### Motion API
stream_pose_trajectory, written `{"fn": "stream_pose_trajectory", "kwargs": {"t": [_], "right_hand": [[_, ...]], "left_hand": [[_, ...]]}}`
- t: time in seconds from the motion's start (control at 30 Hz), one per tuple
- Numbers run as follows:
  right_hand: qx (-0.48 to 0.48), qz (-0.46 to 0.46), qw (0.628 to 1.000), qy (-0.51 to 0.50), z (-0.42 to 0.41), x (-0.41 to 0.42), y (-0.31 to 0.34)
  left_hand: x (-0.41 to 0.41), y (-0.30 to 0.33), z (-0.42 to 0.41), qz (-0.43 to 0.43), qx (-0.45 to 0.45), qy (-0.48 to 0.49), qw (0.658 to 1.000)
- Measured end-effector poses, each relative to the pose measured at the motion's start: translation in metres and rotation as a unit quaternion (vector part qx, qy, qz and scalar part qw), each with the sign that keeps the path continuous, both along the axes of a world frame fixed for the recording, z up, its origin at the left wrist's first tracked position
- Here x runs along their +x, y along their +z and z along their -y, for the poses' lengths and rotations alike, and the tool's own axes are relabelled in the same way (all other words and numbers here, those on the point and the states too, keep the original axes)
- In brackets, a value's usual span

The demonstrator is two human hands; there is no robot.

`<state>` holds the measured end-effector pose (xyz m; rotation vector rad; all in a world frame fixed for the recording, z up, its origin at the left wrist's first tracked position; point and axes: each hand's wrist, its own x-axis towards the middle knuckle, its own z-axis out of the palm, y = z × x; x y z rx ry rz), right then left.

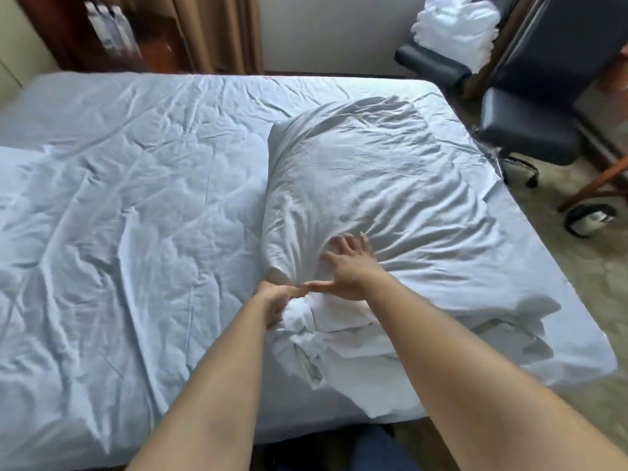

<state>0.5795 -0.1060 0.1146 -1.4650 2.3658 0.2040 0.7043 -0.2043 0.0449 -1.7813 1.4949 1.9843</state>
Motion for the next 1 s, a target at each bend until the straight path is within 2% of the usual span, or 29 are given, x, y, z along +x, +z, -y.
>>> {"fn": "stream_pose_trajectory", "kwargs": {"t": [0.07,0.17,0.27,0.37,0.67,0.9,1.0], "right_hand": [[0.006,-0.029,0.999,0.023,0.006,-0.002,-0.009],[0.032,-0.025,0.999,0.002,0.0,-0.007,-0.038],[0.03,-0.021,0.999,0.003,0.0,-0.003,-0.067],[0.019,-0.019,1.0,0.006,0.012,0.001,-0.085],[-0.058,-0.085,0.995,-0.006,0.06,-0.033,-0.088],[-0.073,-0.054,0.996,-0.022,0.087,-0.058,-0.109],[-0.1,-0.035,0.994,-0.012,0.101,-0.067,-0.118]], "left_hand": [[0.008,-0.018,0.001,0.005,0.039,-0.011,0.999],[0.014,-0.037,0.005,0.013,0.056,-0.021,0.998],[0.019,-0.049,0.022,0.038,0.04,-0.019,0.998],[0.018,-0.053,0.038,0.02,0.037,-0.009,0.999],[-0.039,-0.037,0.07,-0.056,-0.143,-0.028,0.988],[-0.067,-0.068,0.098,0.01,-0.149,-0.018,0.989],[-0.073,-0.083,0.108,0.038,-0.114,-0.004,0.993]]}}
